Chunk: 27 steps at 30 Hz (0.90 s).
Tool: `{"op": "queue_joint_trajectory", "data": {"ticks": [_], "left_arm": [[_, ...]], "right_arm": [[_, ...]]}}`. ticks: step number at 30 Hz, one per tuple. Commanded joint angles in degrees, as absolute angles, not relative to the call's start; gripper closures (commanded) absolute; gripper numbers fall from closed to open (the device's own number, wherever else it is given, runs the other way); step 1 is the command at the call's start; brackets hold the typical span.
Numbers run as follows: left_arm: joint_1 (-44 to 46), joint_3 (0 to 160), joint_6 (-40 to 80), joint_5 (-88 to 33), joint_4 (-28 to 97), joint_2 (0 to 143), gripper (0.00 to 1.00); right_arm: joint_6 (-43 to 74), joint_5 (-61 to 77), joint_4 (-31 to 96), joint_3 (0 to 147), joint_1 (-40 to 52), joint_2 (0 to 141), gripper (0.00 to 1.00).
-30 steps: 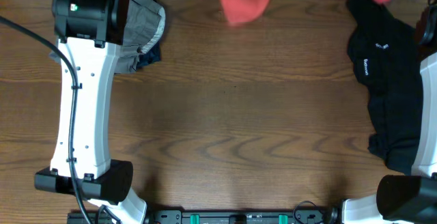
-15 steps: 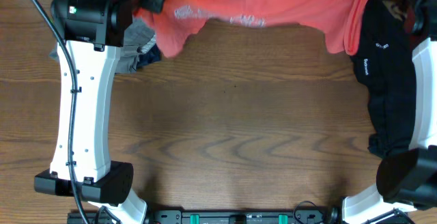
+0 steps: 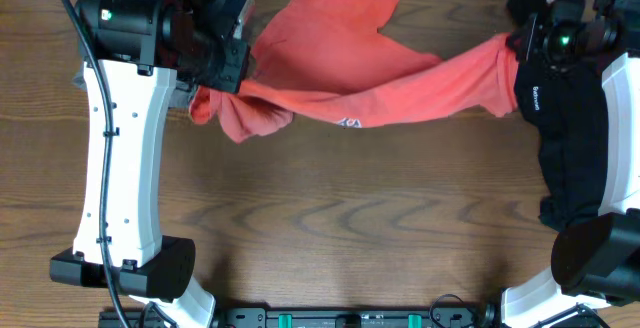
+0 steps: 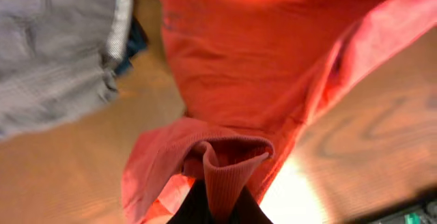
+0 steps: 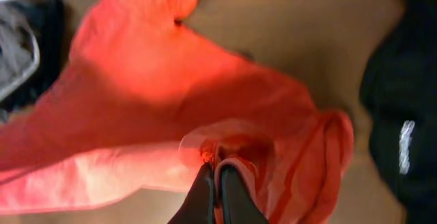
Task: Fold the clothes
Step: 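Lower the T-shirt onto the table, left gripper sweeping it flat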
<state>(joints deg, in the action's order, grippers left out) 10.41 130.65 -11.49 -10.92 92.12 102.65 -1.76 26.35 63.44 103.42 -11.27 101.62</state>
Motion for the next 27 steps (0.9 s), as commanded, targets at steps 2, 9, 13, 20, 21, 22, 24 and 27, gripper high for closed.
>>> {"op": "queue_joint_trajectory", "data": {"ticks": [2,9,13,20,21,22,24,27], "left_arm": [[11.75,129.34,-9.74,-14.50,94.78,102.56,0.94],[16.84,118.87,-9.74,-14.55,95.35,102.56,0.94],[20.47,108.38,-8.86,-14.57,93.36,102.56,0.94],[26.81,90.61,-3.81,-14.66,84.36,102.56,0.94],[27.94,88.23,-3.51,-15.35,82.98,102.56,0.94],[28.91,86.35,-3.53,-16.45,81.87,102.56,0.94],[30.92,82.83,-3.51,-18.81,79.59,102.56,0.94],[33.78,78.78,-3.25,-19.94,77.10,102.56,0.93]], "right_arm": [[-6.02,26.46,67.13,104.14,-11.18,100.73,0.99],[-6.11,22.85,70.94,104.14,-11.25,100.73,0.99],[-6.09,20.49,72.27,104.14,-11.29,100.73,0.99],[-6.09,19.90,72.49,104.14,-12.29,100.73,0.99],[-6.09,19.88,72.47,104.14,-12.49,100.73,0.99],[-6.09,19.90,72.47,104.14,-12.64,100.73,0.99],[-6.09,19.90,72.47,104.14,-12.75,100.73,0.99],[-6.09,19.90,72.47,104.14,-12.80,100.73,0.98]]}}
